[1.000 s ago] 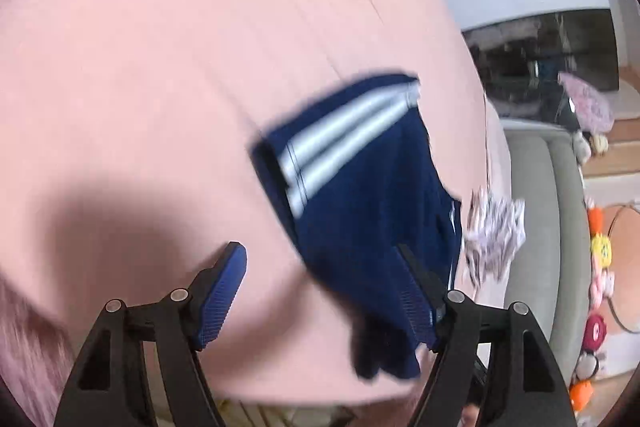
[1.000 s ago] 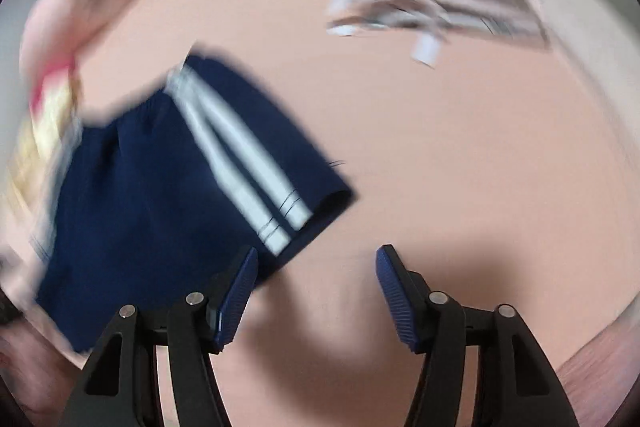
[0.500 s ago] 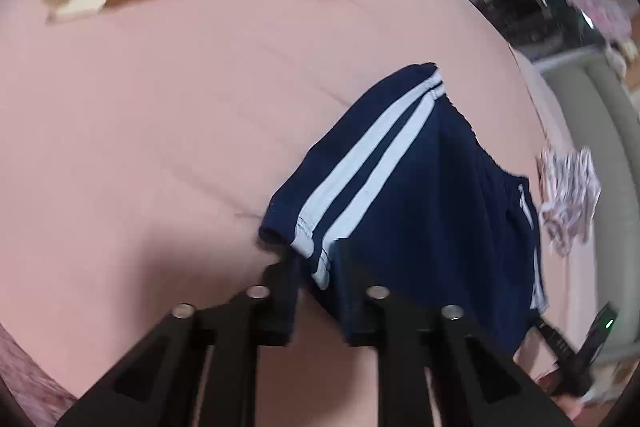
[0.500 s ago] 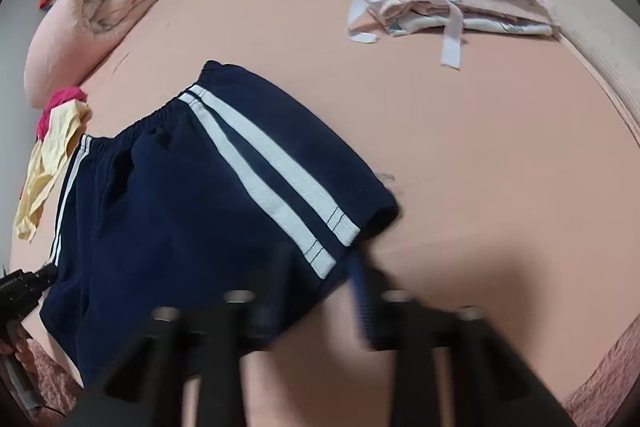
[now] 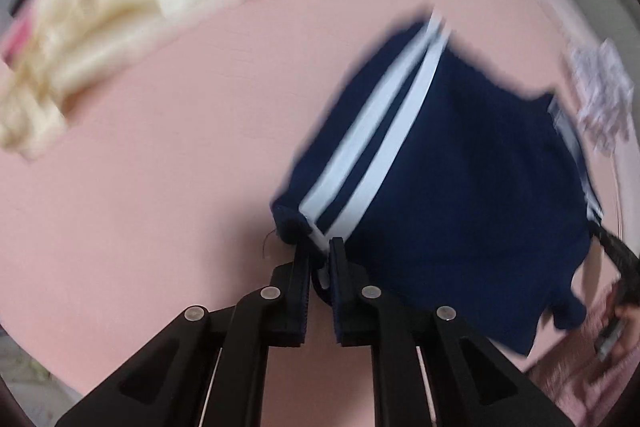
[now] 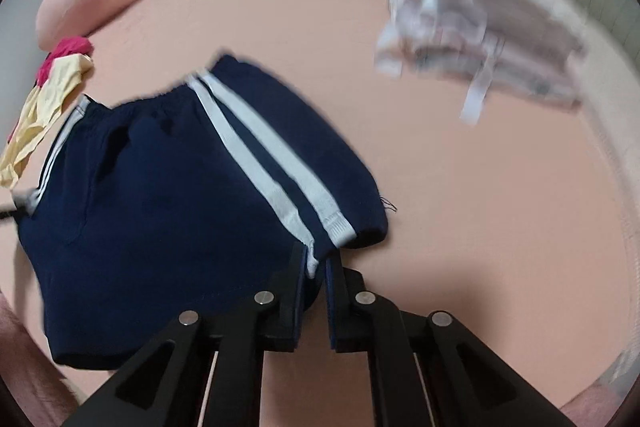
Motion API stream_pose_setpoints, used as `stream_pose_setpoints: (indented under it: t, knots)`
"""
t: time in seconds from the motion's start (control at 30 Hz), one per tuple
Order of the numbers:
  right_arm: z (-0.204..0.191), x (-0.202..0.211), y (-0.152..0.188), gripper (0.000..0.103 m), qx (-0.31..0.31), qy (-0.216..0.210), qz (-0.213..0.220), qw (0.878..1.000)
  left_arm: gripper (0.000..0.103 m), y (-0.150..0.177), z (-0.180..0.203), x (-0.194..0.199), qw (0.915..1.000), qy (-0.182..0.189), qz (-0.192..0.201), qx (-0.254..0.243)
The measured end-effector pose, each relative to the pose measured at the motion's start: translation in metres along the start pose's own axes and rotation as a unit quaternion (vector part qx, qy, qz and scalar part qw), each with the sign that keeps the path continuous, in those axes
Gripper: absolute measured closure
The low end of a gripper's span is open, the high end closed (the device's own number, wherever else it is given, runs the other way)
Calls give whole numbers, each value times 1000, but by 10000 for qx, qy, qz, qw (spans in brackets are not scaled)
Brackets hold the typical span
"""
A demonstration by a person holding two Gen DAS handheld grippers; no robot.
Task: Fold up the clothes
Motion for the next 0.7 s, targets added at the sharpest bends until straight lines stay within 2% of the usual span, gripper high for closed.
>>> stream_pose_setpoints:
  t: [0.07,0.1,0.13,0.17,0.2,0.23,0.3,0.37,0.4,0.53,0.6,0.7]
  knots:
    - [11,-3,-1,92,-208,-292,-9,9994,92,8,-1,20,9995,115,305,-43]
    - [17,0,-2,86,-285,-356,-18,9990,89,11,-2,33,9986,192,491,-29]
    - [26,7,-3,79,-441,-398,17,9982,85,15,-3,47,9973,246,694,-19]
    - [34,17,-4,78,-627,-469,172,9968,71,19,-1,62,9954,197,932,-57]
    - [42,28,-5,77,-814,-542,333,9946,57,25,4,75,9929,28,1175,-173]
    - [44,39,-5,77,-845,-428,514,9942,53,30,9,87,9894,-141,1417,-289]
    - [39,61,-3,77,-791,-280,834,9930,52,42,28,100,9823,-388,1703,-678]
    - [5,74,3,77,-221,-683,834,9939,52,53,53,99,9737,-691,1836,-1158]
    - [-13,72,5,77,44,-781,775,9939,52,58,68,93,9710,-730,1813,-1380]
    - [-88,65,28,76,1008,-1079,547,9875,52,74,118,46,9739,150,1245,-1890]
    - [-116,50,46,76,1314,-1138,181,9846,52,87,136,17,9711,158,955,-2181]
    - [-125,35,70,76,1498,-1023,-16,9834,52,112,142,-11,9715,-27,484,-2321]
Point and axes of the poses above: each gripper's, at about its wrist camera, not at the fingertips, and x roughly against the way its jaws point, z to its right, y to its underside, the point moved 2 cm from there along -x, roughly the way its jaws point, and after that the axes turned 6 degrees about y, right-handed, at the moved point
